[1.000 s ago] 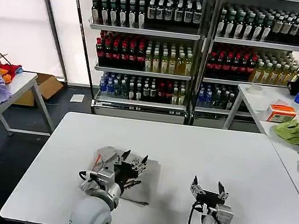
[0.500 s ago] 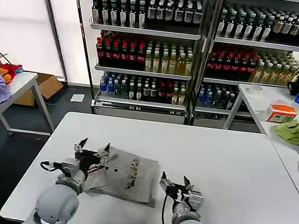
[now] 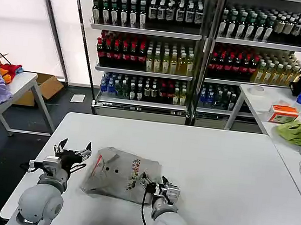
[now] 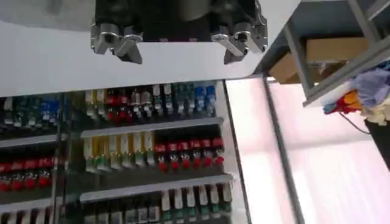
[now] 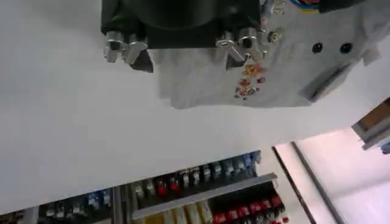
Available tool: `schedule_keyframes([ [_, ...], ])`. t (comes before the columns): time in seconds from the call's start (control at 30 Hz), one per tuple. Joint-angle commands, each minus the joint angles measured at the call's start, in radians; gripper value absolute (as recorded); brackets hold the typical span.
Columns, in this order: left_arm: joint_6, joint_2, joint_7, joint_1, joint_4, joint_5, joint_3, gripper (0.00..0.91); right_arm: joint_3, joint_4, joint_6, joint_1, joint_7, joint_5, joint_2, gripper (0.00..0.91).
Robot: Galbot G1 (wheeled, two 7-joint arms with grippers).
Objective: Fold and organize the clothes.
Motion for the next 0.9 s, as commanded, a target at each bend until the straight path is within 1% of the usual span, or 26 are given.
schedule_keyframes([
  [0.03, 0.003, 0.017, -0.01, 0.003, 0.004, -0.021, -0.036, 0.907, -0.036, -0.063, 0.009, 0.029, 0.003, -0.02, 0.038, 0.0],
  [0.3, 0.002, 0.013, -0.01, 0.006, 0.011, -0.02, -0.038, 0.907, -0.035, -0.069, 0.032, 0.02, -0.001, -0.042, 0.037, 0.0],
  [0.37, 0.002, 0.007, -0.01, 0.009, 0.013, -0.02, -0.037, 0.907, -0.031, -0.064, 0.039, 0.019, -0.018, -0.055, 0.025, 0.0],
  [0.43, 0.002, 0.004, -0.01, 0.009, 0.013, -0.02, -0.036, 0.907, -0.029, -0.055, 0.039, 0.021, -0.023, -0.056, 0.011, 0.0],
  [0.6, 0.003, -0.006, -0.011, 0.01, 0.009, -0.021, -0.037, 0.907, -0.002, -0.028, 0.029, 0.023, -0.036, -0.066, -0.057, 0.0],
  [0.77, 0.003, -0.026, -0.013, 0.019, 0.002, -0.017, -0.03, 0.907, 0.076, 0.0, 0.01, 0.033, -0.058, -0.061, -0.172, 0.0],
  [0.9, 0.003, -0.04, -0.015, 0.018, 0.003, -0.012, -0.023, 0.907, 0.138, -0.001, 0.007, 0.036, -0.077, -0.048, -0.236, 0.0],
])
